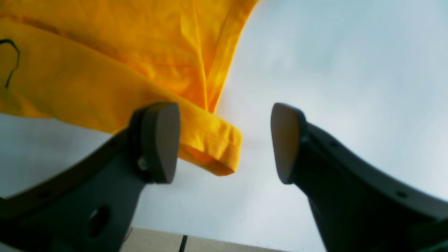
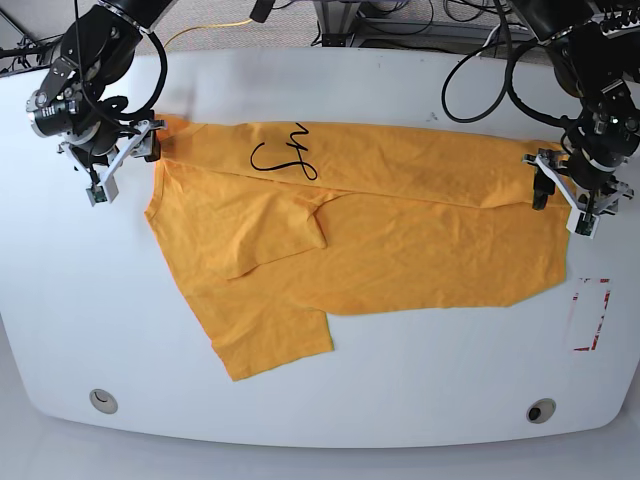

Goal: Fold the T-shirt properly
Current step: 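Lay the folded edge down with both grippers and release it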

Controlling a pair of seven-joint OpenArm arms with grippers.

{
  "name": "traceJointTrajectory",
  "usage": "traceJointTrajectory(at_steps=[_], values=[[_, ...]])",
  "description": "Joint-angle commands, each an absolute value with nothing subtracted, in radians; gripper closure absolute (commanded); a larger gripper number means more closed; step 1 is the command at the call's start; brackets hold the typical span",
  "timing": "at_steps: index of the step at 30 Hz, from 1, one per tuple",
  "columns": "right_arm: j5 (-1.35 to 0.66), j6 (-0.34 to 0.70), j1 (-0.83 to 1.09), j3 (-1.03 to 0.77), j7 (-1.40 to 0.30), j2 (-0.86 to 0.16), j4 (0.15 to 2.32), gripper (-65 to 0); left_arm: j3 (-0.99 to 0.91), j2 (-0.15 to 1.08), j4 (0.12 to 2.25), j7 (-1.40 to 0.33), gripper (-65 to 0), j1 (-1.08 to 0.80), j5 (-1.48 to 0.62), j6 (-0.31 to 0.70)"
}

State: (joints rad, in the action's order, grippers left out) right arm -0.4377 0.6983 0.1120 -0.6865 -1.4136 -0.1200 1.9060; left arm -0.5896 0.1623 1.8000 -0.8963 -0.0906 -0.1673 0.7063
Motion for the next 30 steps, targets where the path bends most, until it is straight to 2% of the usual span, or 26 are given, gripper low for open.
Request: traceJointTrajectory(at_steps=[1, 8, 10, 17, 24, 30], values=[[-0.444, 0.698, 0.065, -0.690, -1.396, -0.134, 1.859, -39.3, -0.588, 0.179, 1.744, -0.892, -37.8, -0.054, -0.156, 0.698], [-0.444, 0.698, 0.050, -0.690, -1.396, -0.136, 1.773, -39.2, -0.587, 0.179, 1.606, -0.866, -37.8, -0.044, -0.054, 0.698], [-0.444, 0.698, 0.056, -0.687, -1.396, -0.136, 1.770, -37.4, -0.587, 0.179, 1.581, -0.829, -37.8, -0.050, -0.027, 0.698], [-0.443, 0.698, 0.134, -0.624, -1.396, -0.163, 1.767, -18.7, -0.588, 0.197, 1.520, -0.774, -37.8, -0.087, 0.056, 0.698], [-0.443, 0.698, 0.186, -0.529, -1.362, -0.257, 1.765, -17.9, -0.587, 0.208, 1.452, -0.771, -37.8, -0.090, 0.062, 0.698], [-0.380, 0.698, 0.186, -0.530, -1.357, -0.289, 1.705, -17.9, -0.587, 0.229, 1.454, -0.776, -37.8, -0.143, 0.062, 0.698]])
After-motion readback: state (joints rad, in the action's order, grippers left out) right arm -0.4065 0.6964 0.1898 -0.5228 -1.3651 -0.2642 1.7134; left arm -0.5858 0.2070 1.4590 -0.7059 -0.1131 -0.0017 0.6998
